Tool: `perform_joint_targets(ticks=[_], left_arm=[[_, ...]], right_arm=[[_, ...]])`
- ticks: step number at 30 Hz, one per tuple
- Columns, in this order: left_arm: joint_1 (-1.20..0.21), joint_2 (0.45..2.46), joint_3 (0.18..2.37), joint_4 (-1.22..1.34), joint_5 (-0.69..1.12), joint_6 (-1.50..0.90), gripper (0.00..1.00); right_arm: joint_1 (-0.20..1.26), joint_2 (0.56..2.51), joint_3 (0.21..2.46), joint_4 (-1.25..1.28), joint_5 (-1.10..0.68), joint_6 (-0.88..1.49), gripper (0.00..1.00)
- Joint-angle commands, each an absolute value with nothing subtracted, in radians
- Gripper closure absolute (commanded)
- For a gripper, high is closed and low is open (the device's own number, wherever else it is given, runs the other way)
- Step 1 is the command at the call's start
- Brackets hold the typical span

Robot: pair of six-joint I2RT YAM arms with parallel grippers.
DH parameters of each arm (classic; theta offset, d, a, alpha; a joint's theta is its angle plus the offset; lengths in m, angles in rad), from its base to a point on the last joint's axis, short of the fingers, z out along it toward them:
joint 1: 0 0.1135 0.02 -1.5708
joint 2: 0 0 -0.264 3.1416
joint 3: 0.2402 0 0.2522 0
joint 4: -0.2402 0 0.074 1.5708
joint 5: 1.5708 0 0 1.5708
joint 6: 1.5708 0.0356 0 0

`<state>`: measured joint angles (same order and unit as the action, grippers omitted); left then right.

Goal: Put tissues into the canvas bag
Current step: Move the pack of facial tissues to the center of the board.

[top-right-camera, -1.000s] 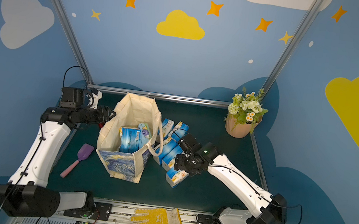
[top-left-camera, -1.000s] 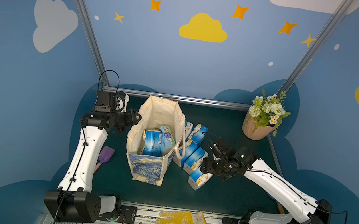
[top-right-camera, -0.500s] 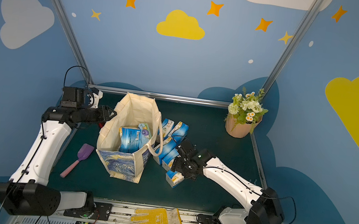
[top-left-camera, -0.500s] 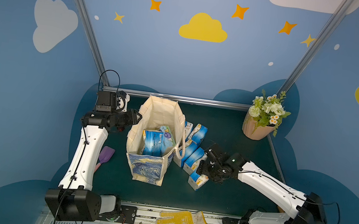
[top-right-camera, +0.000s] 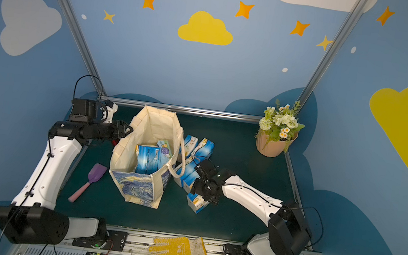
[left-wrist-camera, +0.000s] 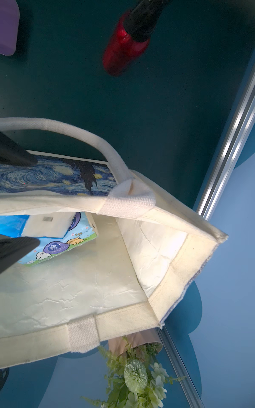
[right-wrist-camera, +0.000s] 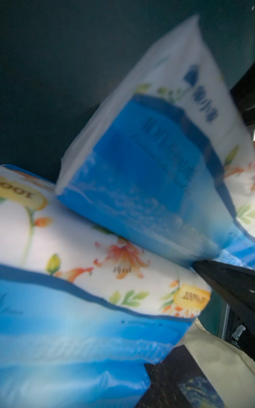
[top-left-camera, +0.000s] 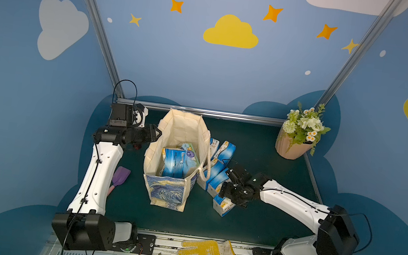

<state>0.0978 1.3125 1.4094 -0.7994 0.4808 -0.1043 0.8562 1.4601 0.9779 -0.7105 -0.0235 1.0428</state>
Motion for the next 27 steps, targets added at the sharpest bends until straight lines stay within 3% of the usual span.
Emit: perform_joint_targets(ticks=[1,7,14,27], left_arm=[[0.101,1.325,1.418,-0.793,0.477,-0.083,0.96],[0.101,1.339,1.423,-0.797,0.478,-0.082,0.96],[0.1,1.343,1.424,-0.786,0.481,-0.093,0.96],[0.1,1.347,1.435,-0.796,0.488,-0.094,0.96]], right_arm=[[0.85,1.499,0.98,-0.715,-0.021,1.033,0.15],[0.832,1.477,0.928,-0.814,-0.019,1.012,0.15],[0.776,1.302,0.874,-1.005,0.071,0.982,0.15],[0.689,1.205,0.953,-1.073,0.085,0.886,0.15]])
